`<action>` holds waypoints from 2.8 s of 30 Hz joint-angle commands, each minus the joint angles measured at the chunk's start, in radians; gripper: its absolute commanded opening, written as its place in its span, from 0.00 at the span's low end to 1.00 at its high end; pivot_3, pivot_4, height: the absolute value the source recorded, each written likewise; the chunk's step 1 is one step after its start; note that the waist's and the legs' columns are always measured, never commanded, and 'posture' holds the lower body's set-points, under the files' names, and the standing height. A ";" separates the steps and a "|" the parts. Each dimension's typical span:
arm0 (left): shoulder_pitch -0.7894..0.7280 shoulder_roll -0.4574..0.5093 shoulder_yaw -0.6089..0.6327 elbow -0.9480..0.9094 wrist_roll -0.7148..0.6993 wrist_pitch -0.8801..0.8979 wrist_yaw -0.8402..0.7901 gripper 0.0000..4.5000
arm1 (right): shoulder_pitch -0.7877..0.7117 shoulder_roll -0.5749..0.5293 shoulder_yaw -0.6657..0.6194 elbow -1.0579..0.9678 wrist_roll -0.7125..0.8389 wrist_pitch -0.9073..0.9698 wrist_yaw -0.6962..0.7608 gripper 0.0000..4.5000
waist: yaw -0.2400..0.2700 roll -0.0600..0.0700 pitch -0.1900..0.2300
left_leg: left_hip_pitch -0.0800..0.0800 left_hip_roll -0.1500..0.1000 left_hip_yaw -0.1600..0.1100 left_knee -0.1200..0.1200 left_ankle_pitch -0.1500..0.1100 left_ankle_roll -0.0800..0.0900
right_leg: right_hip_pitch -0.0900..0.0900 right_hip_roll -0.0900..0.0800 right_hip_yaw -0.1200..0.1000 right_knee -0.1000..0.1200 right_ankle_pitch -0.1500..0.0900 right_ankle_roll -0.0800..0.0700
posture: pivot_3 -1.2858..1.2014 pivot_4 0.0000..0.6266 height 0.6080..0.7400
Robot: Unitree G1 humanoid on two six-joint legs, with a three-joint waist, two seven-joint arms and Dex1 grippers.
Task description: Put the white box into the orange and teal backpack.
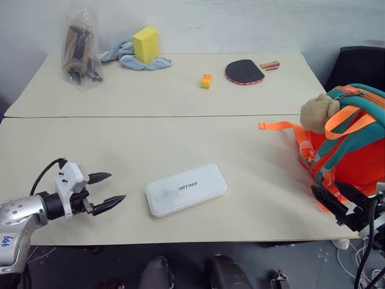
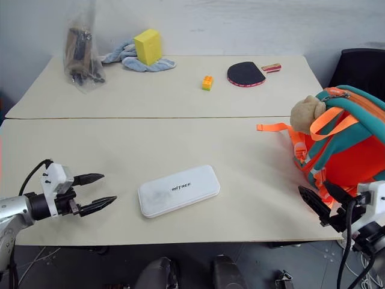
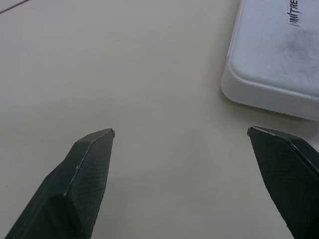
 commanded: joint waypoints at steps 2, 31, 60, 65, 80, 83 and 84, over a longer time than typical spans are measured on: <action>-0.015 0.021 -0.011 0.000 0.000 0.018 -0.004 1.00 | 0.024 0.002 -0.026 -0.045 -0.003 -0.025 -0.008 0.99 | 0.000 0.000 0.000 | 0.000 0.000 0.000 0.000 0.000 0.000 | 0.000 0.000 0.000 0.000 0.000 0.000 | 0.52 0.24 1.00; -0.025 0.032 -0.173 -0.109 0.007 0.012 -0.101 0.09 | -0.190 -0.172 0.478 -0.133 -0.302 -0.071 0.073 0.00 | 0.000 -0.001 0.000 | 0.000 0.000 0.000 0.000 0.001 -0.001 | -0.001 0.000 0.000 -0.001 0.000 0.000 | 0.52 0.24 1.00; -0.447 -0.140 -0.404 0.253 0.177 -0.054 -0.039 0.01 | -0.456 -0.021 0.735 0.017 -0.469 -0.049 0.059 0.00 | 0.004 -0.001 0.001 | -0.002 0.001 0.000 0.006 0.002 -0.001 | -0.003 0.000 -0.001 0.006 0.000 0.000 | 0.52 0.24 1.00; -0.477 -0.135 -0.415 0.301 0.195 -0.075 -0.062 0.01 | -0.442 -0.029 0.727 0.015 -0.487 -0.053 0.054 0.00 | 0.003 -0.001 0.001 | -0.002 0.001 0.000 0.005 0.002 -0.001 | -0.004 0.001 -0.001 0.005 0.000 0.000 | 0.52 0.24 1.00; -0.599 -0.125 -0.306 0.428 -0.128 0.788 -0.083 0.81 | -0.454 -0.067 0.729 0.077 -0.535 -0.103 0.089 0.00 | 0.004 -0.001 0.001 | -0.001 0.000 -0.001 0.006 0.003 -0.002 | -0.002 0.000 -0.002 0.007 0.000 0.000 | 0.52 0.24 1.00; -0.612 -0.127 -0.358 0.421 -0.155 0.909 -0.098 0.97 | -0.461 -0.051 0.750 0.105 -0.553 -0.123 0.083 0.00 | 0.006 -0.001 0.000 | -0.001 0.000 -0.001 0.007 0.003 -0.002 | -0.002 0.000 -0.003 0.007 0.000 0.000 | 0.52 0.24 1.00; -0.619 -0.124 -0.367 0.421 -0.165 0.940 -0.103 0.99 | -0.463 -0.047 0.754 0.109 -0.557 -0.127 0.082 0.00 | 0.006 -0.001 0.000 | -0.001 0.000 -0.001 0.007 0.003 -0.002 | -0.002 0.000 -0.003 0.007 0.000 0.000 | 0.52 0.24 1.00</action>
